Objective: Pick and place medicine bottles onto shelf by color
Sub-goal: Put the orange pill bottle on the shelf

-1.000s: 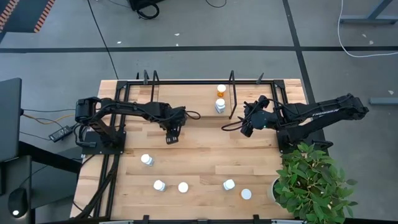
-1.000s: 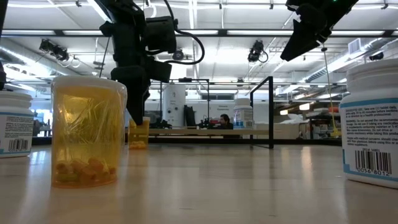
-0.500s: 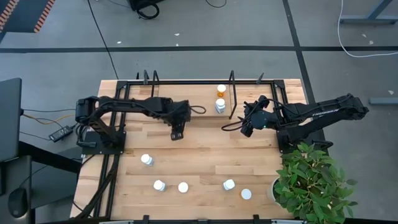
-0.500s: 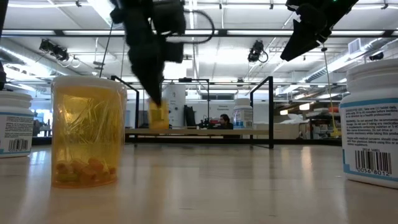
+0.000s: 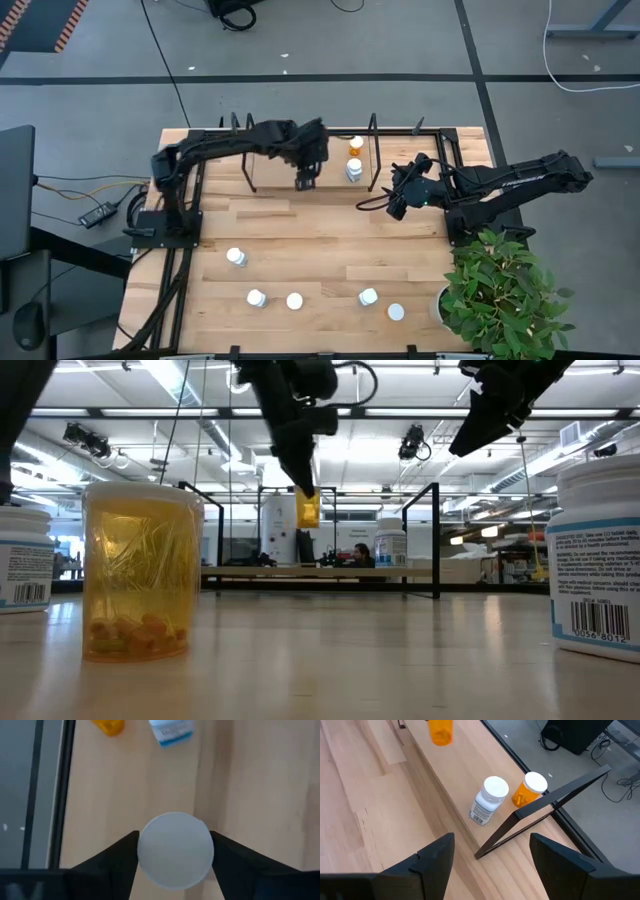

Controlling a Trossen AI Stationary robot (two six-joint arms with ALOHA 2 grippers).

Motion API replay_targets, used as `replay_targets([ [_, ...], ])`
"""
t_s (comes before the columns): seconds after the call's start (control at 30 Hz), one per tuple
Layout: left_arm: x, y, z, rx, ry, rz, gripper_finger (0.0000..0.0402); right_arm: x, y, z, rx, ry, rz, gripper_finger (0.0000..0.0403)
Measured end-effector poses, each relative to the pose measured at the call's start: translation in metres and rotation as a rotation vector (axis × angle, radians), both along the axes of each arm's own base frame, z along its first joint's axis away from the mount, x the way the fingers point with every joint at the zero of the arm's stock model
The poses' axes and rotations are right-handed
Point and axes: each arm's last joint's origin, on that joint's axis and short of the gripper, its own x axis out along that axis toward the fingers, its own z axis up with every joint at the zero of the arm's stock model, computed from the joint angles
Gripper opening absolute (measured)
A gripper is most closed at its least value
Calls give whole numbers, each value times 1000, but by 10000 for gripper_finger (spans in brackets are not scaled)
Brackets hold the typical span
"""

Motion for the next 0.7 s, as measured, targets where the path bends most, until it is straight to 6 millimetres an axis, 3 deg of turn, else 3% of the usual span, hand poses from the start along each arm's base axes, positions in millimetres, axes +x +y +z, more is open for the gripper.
replay_targets([
  [0.17,24,28,-3,18,20,-1,217,0,0,0,-2,3,3,267],
  [0.37,43,57,-16,38,14,2,237,0,0,0,-1,5,3,267],
  [0.6,45,89,-51,-2,59,53,227,-1,0,-1,1,10,4,267],
  [0.7,45,96,-57,-6,56,66,223,-1,0,-1,0,11,5,267],
])
